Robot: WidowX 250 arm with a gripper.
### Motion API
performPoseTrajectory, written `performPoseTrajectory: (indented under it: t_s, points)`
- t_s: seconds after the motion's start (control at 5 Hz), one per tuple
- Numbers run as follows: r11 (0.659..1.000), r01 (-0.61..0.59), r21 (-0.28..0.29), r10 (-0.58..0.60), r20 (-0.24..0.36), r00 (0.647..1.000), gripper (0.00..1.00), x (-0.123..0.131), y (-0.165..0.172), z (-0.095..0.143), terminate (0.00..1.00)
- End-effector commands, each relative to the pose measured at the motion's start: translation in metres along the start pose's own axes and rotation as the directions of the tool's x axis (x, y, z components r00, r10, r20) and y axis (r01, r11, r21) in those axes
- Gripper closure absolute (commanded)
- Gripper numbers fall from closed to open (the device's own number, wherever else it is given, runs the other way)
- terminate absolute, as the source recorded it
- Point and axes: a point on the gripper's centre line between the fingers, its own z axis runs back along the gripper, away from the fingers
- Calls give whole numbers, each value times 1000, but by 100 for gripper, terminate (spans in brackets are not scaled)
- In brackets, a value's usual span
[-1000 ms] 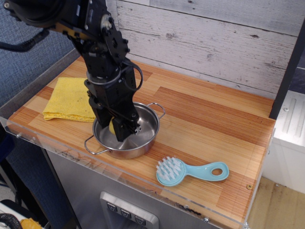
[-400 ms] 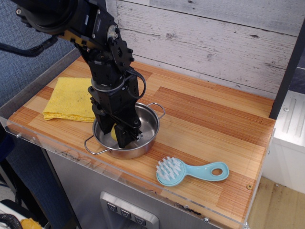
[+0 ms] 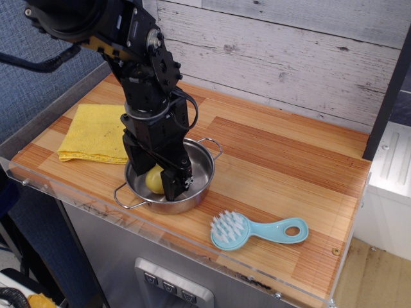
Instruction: Hold the potato from top yellow cloth and place it inside of the steel pan.
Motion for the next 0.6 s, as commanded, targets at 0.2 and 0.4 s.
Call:
performPoseTrajectory:
  t_s: [0.2,0.4]
  points:
    - [997,59,43,-63,102,993,0,4,12,35,0]
    - [995,68,78,-80,150,986,0,12,14,63,0]
